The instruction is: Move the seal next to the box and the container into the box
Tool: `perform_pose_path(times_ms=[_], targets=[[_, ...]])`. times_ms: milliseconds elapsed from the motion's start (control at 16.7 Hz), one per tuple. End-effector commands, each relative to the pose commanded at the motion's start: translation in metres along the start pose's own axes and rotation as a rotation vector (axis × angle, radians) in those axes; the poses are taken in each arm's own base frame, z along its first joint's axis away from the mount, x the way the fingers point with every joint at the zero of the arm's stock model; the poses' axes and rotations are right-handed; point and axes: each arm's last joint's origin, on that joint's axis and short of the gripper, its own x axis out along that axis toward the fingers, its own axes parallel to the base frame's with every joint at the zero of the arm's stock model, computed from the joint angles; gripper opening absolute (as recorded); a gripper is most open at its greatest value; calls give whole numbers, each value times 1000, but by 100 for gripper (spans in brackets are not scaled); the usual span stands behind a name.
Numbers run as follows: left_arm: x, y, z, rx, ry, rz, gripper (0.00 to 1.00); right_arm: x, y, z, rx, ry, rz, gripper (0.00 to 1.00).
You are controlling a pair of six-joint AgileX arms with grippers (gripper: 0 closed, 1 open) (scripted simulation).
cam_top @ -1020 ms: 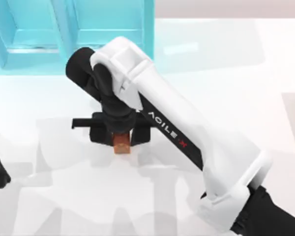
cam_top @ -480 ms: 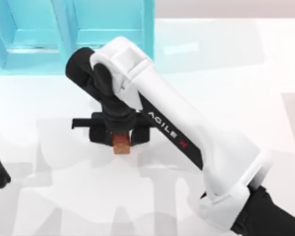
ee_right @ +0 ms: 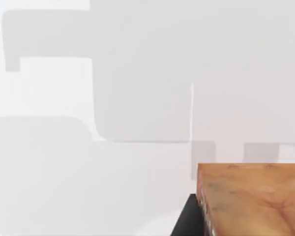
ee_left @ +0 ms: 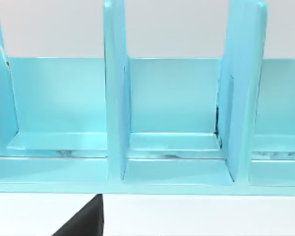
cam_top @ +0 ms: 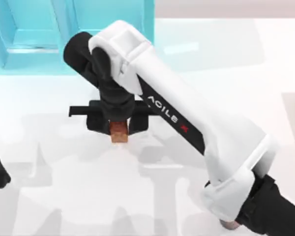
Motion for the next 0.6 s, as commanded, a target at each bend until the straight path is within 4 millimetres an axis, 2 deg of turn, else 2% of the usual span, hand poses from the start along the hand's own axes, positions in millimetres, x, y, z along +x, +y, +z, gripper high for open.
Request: perform_pose_path(times_ms=[300, 600], targets=[[0, 0, 0, 0, 0, 0, 100, -30, -10, 21, 2, 4, -6, 0], [0, 0, 0, 0, 0, 0, 100, -47, -43, 21, -3, 50, -50, 0]])
